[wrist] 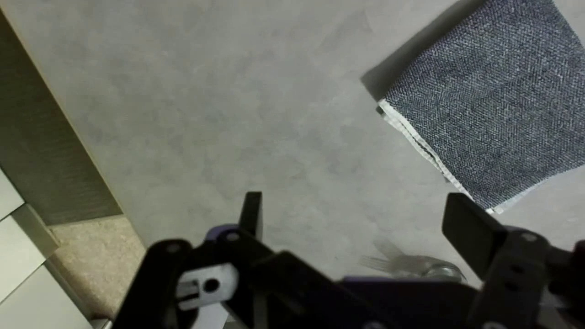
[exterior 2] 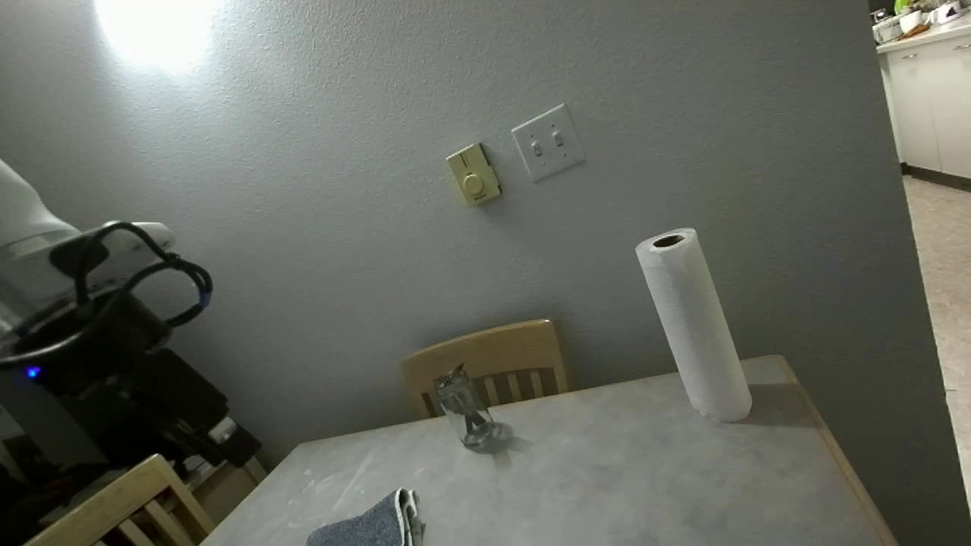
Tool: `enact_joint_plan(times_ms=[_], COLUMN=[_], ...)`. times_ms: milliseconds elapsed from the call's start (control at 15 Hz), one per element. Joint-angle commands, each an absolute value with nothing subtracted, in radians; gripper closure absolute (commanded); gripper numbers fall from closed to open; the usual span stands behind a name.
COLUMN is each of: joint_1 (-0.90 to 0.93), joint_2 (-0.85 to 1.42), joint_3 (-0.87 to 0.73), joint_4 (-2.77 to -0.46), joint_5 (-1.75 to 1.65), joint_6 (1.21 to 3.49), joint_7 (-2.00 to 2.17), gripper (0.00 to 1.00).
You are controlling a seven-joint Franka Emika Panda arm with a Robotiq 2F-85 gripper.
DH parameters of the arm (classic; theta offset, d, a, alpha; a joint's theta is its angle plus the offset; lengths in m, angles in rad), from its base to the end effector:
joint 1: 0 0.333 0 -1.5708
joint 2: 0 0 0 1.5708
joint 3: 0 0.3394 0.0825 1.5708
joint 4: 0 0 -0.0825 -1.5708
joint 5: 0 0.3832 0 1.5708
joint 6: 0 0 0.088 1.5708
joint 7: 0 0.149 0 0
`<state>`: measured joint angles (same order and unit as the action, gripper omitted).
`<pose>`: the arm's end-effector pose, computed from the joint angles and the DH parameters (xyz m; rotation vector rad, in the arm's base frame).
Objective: Unfold the towel from right to left
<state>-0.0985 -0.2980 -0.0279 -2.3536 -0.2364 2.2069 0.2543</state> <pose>0.4613 -0.0749 0.4435 2.9262 -0.3732 0.2416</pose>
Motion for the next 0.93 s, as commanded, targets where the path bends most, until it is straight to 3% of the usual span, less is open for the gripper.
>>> enact_joint_plan(times_ms=[0,533,867], joint_1=[-0.097,-0.107,-0.124], joint_2=[-0.238,-0.252,-0.236], joint_3=[-0.092,-0.071,-0.180], joint_4=[-2.407,-2.397,-2.469], joint_5=[-0.097,-0.103,-0.013], joint_6=[2.343,2.317,2.449], joint_7=[0.172,0.182,0.000], gripper=[0.00,0.00,0.00])
